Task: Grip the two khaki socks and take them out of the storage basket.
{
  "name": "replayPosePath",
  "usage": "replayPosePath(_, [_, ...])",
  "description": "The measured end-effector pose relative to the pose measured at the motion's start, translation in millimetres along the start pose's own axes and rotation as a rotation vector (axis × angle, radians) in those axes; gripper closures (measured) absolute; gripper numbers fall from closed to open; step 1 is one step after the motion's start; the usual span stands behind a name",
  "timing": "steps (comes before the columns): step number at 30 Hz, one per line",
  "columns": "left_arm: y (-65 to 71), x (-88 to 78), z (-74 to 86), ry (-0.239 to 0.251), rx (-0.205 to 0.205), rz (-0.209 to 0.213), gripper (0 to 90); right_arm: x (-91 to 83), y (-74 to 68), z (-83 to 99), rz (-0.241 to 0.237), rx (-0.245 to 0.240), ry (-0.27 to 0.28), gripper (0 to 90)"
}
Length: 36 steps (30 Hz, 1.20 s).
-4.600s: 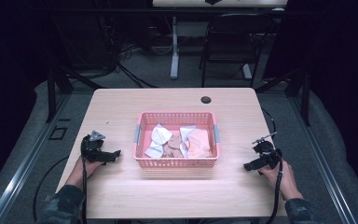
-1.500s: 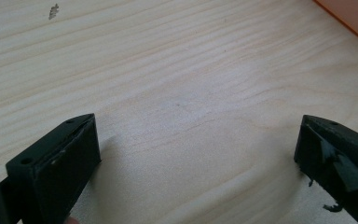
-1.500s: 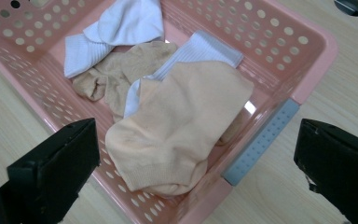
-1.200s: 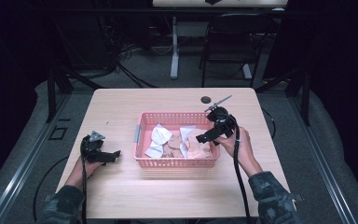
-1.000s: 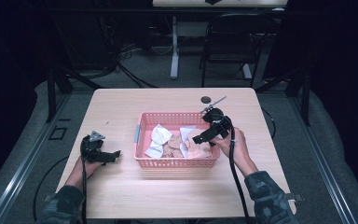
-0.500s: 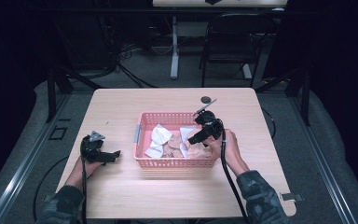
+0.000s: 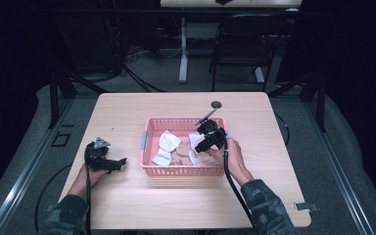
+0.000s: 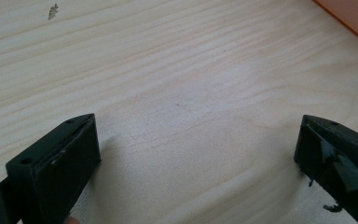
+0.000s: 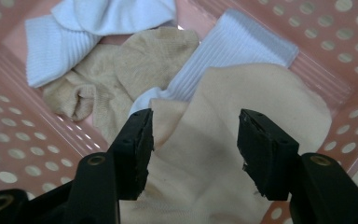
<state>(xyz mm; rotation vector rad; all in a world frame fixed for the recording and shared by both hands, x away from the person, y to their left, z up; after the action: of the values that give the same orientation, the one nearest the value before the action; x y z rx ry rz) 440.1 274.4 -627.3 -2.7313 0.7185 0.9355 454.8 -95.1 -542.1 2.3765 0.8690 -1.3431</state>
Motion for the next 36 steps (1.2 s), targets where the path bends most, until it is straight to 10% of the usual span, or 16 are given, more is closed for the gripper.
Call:
replayPosePath(7, [0.0,0.0,0.0,0.0,0.001,0.0,0.0,5.3,0.8,0.0,0.032,0.002,-0.017,49.9])
replayPosePath(20, [-0.1,-0.2,0.1,-0.001,0.003,0.002,0.0,4.9,11.0,3.5,0.08,-0.009,-0.039,84.5])
replayPosePath(36, [-0.1,-0.2,0.1,-0.001,0.003,0.002,0.0,-25.8,13.8,-3.5,0.069,0.01,0.063,87.1])
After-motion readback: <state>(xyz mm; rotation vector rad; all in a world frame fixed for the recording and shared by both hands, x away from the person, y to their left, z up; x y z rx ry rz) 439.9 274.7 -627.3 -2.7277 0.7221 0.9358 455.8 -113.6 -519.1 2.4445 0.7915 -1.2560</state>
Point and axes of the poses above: each handheld gripper's, and its own axes: x roughly forward along the jaws, z roughly out of its underside, y roughly to its right, the point moved 5 cm from there along x, roughly forward along the jaws, and after that the axes turned 7 degrees about y, right-handed, at the moved point
